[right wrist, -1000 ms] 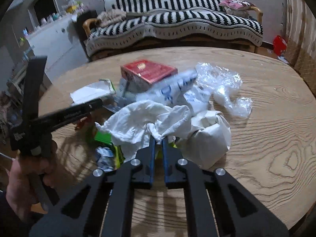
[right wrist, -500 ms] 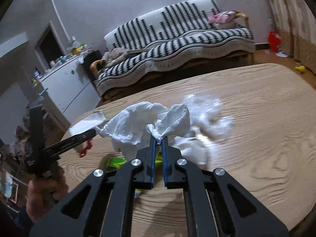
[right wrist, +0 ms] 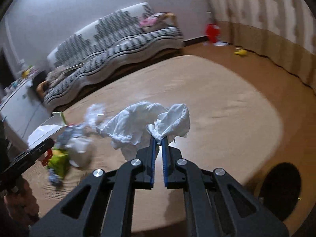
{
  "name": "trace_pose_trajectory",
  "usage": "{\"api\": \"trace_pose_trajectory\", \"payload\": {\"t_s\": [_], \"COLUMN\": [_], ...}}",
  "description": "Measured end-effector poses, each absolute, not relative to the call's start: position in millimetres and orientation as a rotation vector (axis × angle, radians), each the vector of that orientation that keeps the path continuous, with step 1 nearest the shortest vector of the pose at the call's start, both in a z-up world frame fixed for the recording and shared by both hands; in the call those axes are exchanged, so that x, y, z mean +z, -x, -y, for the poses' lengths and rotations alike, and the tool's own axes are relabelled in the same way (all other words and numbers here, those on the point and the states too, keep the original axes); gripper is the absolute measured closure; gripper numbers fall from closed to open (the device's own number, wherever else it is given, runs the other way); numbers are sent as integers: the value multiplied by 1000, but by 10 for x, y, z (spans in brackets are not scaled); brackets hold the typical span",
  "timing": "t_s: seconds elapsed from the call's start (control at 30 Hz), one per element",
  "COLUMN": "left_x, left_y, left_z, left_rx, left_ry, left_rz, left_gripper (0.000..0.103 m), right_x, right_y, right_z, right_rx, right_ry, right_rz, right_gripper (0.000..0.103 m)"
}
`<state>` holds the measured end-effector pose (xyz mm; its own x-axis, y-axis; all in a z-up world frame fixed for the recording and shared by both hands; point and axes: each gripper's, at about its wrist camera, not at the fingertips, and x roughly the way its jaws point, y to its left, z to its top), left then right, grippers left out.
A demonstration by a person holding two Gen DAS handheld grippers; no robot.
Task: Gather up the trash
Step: 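Carry juice box and tissue to the bin and open both tools over it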
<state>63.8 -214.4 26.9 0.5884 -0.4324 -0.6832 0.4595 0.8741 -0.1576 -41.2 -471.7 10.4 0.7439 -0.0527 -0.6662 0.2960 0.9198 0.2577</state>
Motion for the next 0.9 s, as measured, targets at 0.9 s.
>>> {"api": "trace_pose_trajectory", "payload": {"t_s": [0.9], "left_x": [-565], "left_y": [984], "left_z": [5605], "left_rx": [-1128], "left_ry": [-399], "left_rz": [-913], "left_gripper": [62], "right_x": [-1146], "right_y": [2478], "right_z": [7346], "right_rx": [-701], "right_ry": [-795], "right_rz": [-969], "right_gripper": [96]}}
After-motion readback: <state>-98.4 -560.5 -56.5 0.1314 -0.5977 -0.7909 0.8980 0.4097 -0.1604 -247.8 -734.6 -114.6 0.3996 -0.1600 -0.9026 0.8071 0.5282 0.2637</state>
